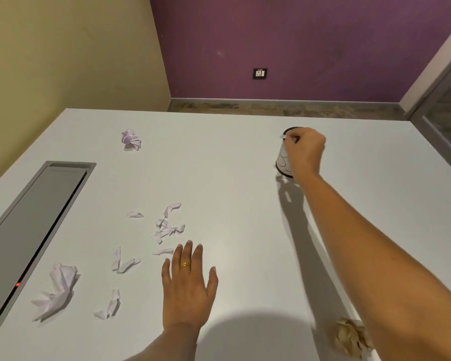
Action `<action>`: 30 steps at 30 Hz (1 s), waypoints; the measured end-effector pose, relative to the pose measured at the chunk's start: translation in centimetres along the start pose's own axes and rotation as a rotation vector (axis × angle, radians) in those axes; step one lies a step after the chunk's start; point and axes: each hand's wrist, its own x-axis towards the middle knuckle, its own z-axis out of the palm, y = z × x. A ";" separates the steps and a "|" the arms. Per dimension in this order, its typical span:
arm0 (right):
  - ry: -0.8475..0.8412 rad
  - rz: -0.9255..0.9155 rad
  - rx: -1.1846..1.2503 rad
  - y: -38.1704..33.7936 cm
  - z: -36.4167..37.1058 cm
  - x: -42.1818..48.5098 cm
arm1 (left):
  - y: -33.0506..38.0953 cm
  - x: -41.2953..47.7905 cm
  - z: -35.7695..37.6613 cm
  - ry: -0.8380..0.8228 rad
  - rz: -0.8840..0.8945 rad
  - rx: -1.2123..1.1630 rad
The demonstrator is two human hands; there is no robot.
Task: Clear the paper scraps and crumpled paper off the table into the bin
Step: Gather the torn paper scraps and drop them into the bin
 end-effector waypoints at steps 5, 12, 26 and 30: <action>0.020 0.029 -0.092 1.5 -1.4 2.4 | -0.1 0.0 0.0 -0.015 -0.002 -0.010; -0.046 -0.021 -0.157 2.2 -1.2 2.9 | 0.3 0.0 -0.7 -0.032 -0.013 0.024; -0.140 -0.230 -0.002 -0.2 2.7 -1.4 | 0.4 -0.1 -1.0 -0.028 -0.015 0.063; -0.464 -0.292 0.126 -1.7 5.5 -5.7 | 0.4 -0.1 -1.2 -0.016 -0.011 0.068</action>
